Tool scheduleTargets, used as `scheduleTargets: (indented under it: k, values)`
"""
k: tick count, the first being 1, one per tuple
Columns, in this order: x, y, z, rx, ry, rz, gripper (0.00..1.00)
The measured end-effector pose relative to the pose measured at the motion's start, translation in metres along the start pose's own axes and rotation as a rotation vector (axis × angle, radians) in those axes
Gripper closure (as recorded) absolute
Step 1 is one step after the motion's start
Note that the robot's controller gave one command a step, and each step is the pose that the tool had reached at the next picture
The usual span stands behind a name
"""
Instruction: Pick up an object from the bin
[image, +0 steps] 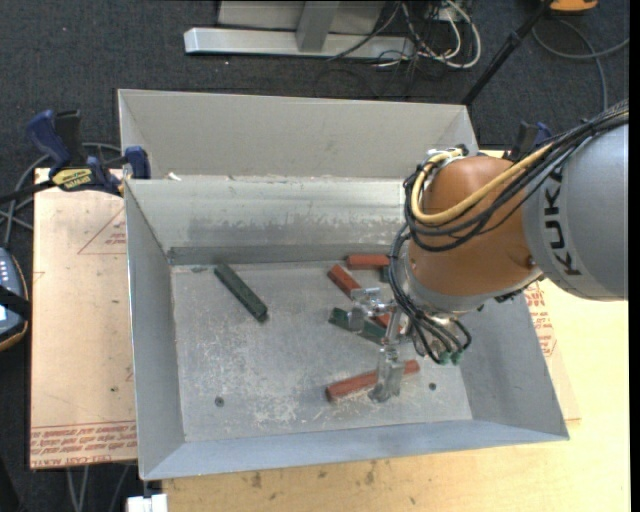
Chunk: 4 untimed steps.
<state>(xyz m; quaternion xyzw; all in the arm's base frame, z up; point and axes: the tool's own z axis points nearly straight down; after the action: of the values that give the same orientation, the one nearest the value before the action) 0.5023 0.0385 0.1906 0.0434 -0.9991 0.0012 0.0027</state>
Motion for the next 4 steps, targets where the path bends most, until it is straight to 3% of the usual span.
scheduleTargets:
  k: [1,2,3,4]
  values:
    - [0.0026,-0.0192,0.1243,-0.004,-0.003,-0.039,0.0]
    - [0.0013,-0.0188,0.1205,-0.004,-0.007,-0.04,1.0]
    - [0.0014,-0.0188,0.1207,-0.004,-0.007,-0.04,0.0]
    - [0.0013,-0.0188,0.1202,-0.004,-0.007,-0.04,1.0]
